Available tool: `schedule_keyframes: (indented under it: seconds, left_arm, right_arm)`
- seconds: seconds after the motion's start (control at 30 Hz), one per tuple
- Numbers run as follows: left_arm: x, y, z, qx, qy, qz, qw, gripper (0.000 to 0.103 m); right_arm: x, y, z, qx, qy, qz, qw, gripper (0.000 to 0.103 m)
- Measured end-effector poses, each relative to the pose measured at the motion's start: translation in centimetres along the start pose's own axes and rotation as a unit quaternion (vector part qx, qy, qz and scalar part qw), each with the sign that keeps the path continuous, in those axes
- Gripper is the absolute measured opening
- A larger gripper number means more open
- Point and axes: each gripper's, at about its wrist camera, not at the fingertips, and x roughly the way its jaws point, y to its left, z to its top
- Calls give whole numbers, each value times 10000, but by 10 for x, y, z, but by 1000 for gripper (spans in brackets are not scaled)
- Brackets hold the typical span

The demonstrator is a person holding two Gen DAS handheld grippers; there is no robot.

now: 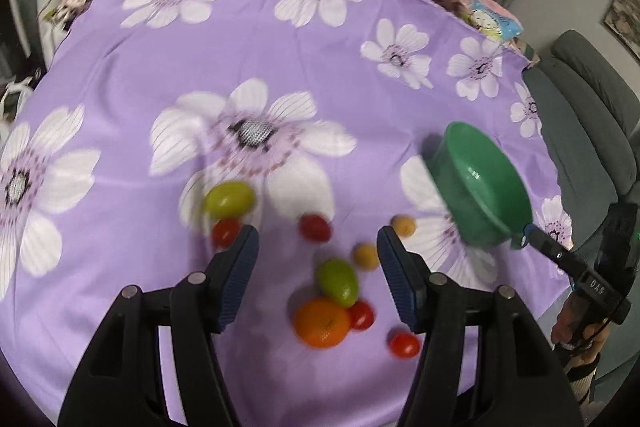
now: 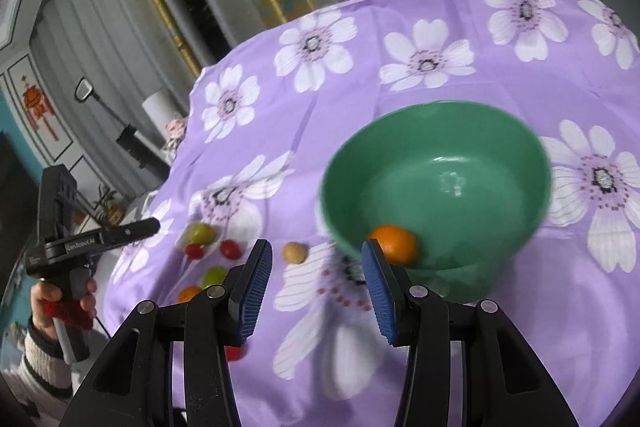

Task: Organize fruits
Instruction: 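Move the right gripper back and grasp the second orange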

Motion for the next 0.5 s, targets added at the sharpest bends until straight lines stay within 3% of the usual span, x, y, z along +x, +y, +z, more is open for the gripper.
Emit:
schedule_keyframes:
  seconds: [0.23,0.5]
  left_arm:
    - [-1,14,-21,-3,256,-229,9994,60]
    - [12,12,-33,210,529,-322,9979,60]
  right_arm:
    - [19,35,-13,-404,430,299,9978,47]
    - [49,80,-38,-852,1092,807,9871,47]
